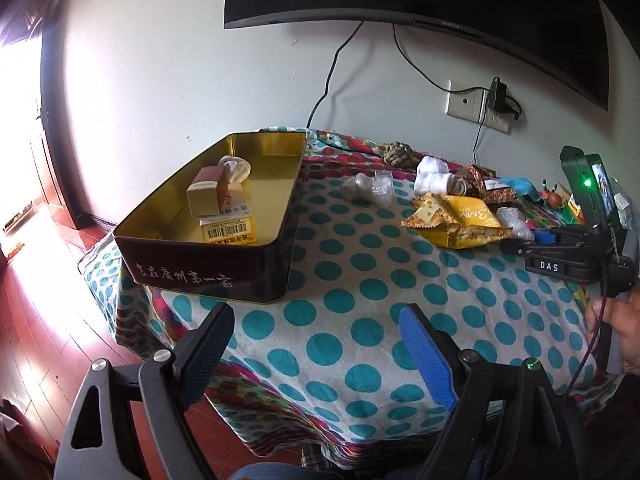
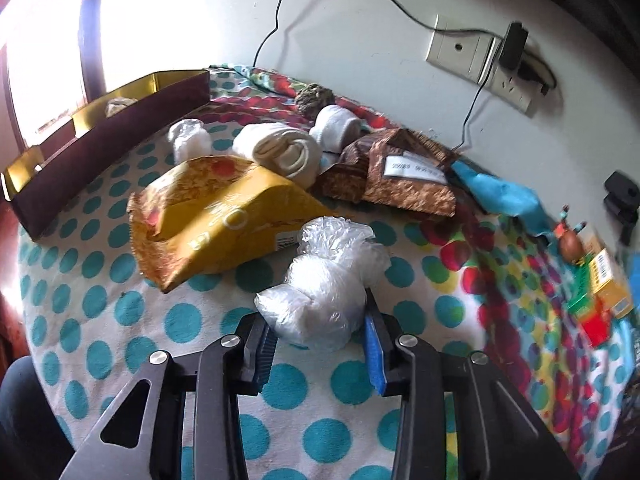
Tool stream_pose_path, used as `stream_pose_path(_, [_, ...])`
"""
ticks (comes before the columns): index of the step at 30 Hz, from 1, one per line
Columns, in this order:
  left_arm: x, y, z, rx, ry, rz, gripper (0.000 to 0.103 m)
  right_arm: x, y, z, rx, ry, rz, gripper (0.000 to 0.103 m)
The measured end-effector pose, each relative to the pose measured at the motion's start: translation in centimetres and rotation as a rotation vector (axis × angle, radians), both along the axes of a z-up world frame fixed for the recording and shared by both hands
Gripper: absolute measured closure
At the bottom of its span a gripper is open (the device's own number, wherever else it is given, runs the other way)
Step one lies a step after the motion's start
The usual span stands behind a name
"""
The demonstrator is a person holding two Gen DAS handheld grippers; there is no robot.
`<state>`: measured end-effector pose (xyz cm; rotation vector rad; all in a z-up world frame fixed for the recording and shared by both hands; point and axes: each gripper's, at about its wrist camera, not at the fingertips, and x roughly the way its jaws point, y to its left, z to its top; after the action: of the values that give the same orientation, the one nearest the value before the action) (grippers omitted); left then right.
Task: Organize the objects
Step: 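Grasp the clear plastic bag bundle with the right gripper and lift it, then carry the plastic bag bundle into the gold tin and open the right gripper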
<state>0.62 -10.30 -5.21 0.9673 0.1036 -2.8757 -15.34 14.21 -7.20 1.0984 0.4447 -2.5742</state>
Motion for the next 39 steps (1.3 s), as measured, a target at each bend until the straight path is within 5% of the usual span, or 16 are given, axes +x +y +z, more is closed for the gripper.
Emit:
stream_pose_path(7, [0.3, -0.6, 0.6, -0.024, 0.005, 0.04, 0.016, -0.1, -2.8, 4.5, -0.031, 0.053, 0.02, 0.068])
stream_pose_path(15, [2.2, -2.7, 1.6, 0.046, 0.02, 0.112, 0.016, -0.1, -14.5, 8.2, -0.006, 0.092, 0.204, 0.068])
stream_pose_path(23, [2.6, -5.4, 1.5, 0.108, 0.017, 0.19, 0.016, 0.8, -24.2, 6.7, 0.05, 0.065, 0.345, 0.068])
stream_pose_path(39, [1.6, -7.9, 0.3, 0.199, -0.026, 0.223, 0.016, -3.3, -30.7, 2.4, 0.108, 0.0, 0.377, 0.068])
